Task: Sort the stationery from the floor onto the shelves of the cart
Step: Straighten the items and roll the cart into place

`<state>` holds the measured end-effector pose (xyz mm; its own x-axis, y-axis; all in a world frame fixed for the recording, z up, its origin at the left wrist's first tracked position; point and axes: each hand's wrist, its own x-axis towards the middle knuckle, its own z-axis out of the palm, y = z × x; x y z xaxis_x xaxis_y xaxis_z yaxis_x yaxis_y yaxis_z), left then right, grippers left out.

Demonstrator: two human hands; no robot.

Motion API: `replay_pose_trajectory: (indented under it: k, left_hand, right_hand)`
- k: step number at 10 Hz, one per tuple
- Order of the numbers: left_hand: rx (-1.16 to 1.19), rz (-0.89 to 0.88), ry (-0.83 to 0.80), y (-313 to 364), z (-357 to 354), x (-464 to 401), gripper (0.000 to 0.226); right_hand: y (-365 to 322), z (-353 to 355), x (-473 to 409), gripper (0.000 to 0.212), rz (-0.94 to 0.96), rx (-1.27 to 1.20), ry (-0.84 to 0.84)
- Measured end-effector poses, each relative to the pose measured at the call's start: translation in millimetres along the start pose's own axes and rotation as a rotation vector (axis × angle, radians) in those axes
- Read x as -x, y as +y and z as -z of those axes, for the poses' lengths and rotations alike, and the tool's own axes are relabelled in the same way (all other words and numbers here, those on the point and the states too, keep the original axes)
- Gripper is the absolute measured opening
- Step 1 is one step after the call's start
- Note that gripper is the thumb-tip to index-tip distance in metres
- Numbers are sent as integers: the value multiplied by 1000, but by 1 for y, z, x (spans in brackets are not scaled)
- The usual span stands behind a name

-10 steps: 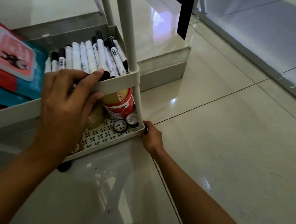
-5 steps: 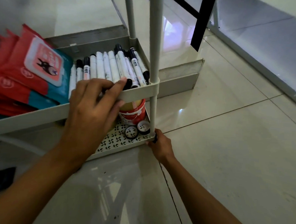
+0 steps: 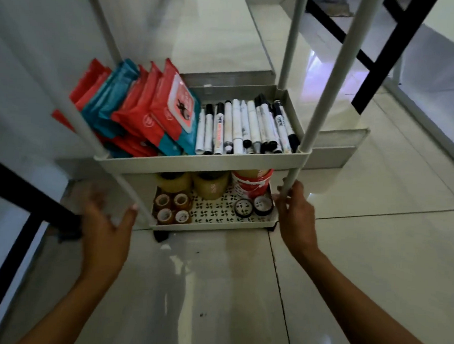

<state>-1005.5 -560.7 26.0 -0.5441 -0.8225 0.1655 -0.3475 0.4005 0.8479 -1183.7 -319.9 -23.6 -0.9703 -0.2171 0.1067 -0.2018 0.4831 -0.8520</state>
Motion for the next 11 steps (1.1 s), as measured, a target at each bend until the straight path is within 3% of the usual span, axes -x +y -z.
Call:
replay_pose_trajectory:
  k: [1, 2, 4, 5, 7, 8, 9, 10, 11]
  left_hand:
    - [-24, 45, -168, -5, -7, -18, 45]
    - [63, 93, -183, -14, -9, -35, 28]
    - [-215, -33, -130, -24, -11, -44, 24]
    - [-214, -44, -101, -21, -13, -44, 23]
    - [-306, 43, -175, -24, -12, -38, 28]
    - [-345, 159, -305, -41, -9, -14, 38]
    - [-393, 191, -389, -53, -5, 1, 44]
    - [-498, 204, -455, -57, 6, 20, 57]
    - [-546, 190, -459, -52, 12, 34, 64]
  right_hand:
    - [-5, 4, -4, 15, -10, 52, -2]
    - [-9, 6, -8, 11, -57, 78, -14]
    - [-10, 4, -7, 13, -90, 115, -16]
    - [-10, 4, -8, 14, -110, 106, -20]
    - [-9, 6, -2, 24, -105, 107, -60]
    - [3, 3, 26, 47, -127, 199, -143]
    - [11, -2, 40, 50, -173, 299, -247]
    - [9, -7, 57, 58, -174, 418, -460]
    - [0, -7, 68, 63, -116, 478, -509]
